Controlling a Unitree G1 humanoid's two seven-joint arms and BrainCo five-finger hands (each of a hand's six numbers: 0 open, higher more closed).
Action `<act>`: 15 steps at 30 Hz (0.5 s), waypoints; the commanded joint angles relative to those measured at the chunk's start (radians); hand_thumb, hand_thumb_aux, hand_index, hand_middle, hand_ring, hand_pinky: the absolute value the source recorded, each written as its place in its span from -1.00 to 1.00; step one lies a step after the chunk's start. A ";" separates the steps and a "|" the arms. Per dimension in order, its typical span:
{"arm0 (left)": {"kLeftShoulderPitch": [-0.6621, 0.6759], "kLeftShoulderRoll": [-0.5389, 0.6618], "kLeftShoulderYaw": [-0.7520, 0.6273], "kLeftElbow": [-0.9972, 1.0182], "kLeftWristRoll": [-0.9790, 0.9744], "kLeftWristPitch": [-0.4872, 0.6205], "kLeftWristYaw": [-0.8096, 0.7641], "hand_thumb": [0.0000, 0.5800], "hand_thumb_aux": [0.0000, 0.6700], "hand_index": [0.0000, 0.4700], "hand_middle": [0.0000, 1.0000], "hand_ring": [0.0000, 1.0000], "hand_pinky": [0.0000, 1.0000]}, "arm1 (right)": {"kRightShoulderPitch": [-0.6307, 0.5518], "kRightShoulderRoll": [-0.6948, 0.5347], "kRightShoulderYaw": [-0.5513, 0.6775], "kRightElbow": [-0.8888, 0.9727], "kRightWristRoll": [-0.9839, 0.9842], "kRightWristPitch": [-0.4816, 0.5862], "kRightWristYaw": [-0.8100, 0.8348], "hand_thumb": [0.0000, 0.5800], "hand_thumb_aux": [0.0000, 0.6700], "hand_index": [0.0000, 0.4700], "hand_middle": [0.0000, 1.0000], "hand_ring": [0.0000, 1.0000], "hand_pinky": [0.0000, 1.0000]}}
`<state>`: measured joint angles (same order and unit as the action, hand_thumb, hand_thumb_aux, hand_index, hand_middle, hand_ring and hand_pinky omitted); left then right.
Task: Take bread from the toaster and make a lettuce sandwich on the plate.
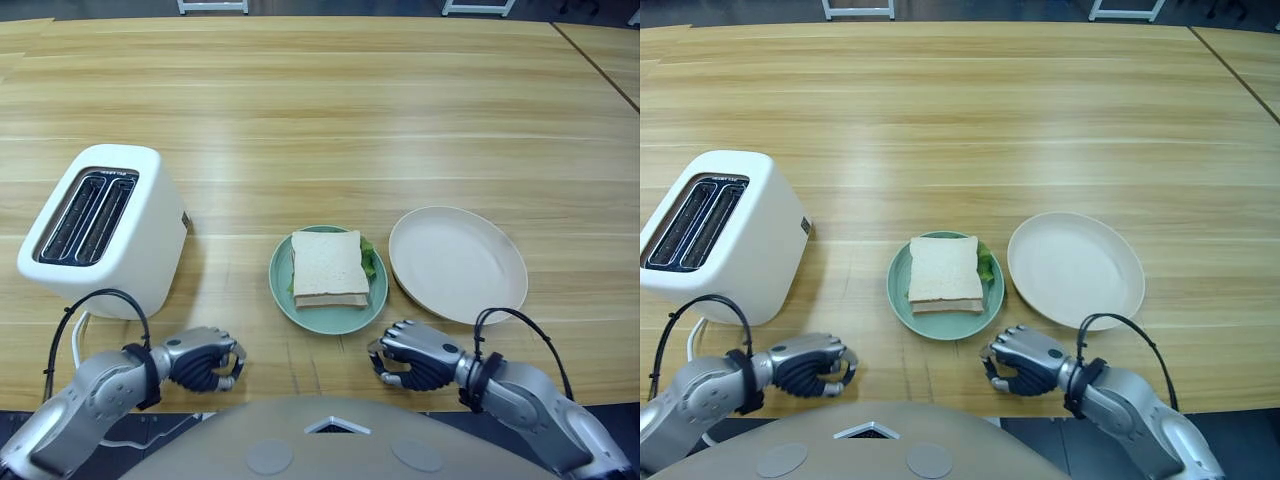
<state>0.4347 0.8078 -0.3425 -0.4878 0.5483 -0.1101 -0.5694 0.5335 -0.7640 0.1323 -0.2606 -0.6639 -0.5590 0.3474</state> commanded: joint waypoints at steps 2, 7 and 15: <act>-0.113 -0.168 -0.146 0.137 0.166 0.047 0.034 1.00 1.00 1.00 1.00 1.00 1.00 | -0.135 0.083 0.100 0.126 -0.133 0.066 -0.038 1.00 1.00 1.00 1.00 1.00 1.00; -0.304 -0.347 -0.199 0.355 0.277 0.086 0.177 1.00 1.00 1.00 1.00 1.00 1.00 | -0.368 0.217 0.207 0.281 -0.217 0.125 -0.114 1.00 1.00 1.00 1.00 1.00 1.00; -0.754 -0.500 -0.159 0.840 0.307 0.115 0.425 1.00 1.00 1.00 1.00 1.00 1.00 | -0.821 0.461 0.298 0.749 -0.265 0.270 -0.335 1.00 1.00 1.00 1.00 1.00 1.00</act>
<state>-0.2067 0.3244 -0.5173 0.1965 0.8464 -0.0074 -0.1960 -0.1772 -0.3561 0.4093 0.3343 -0.9008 -0.3538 0.0595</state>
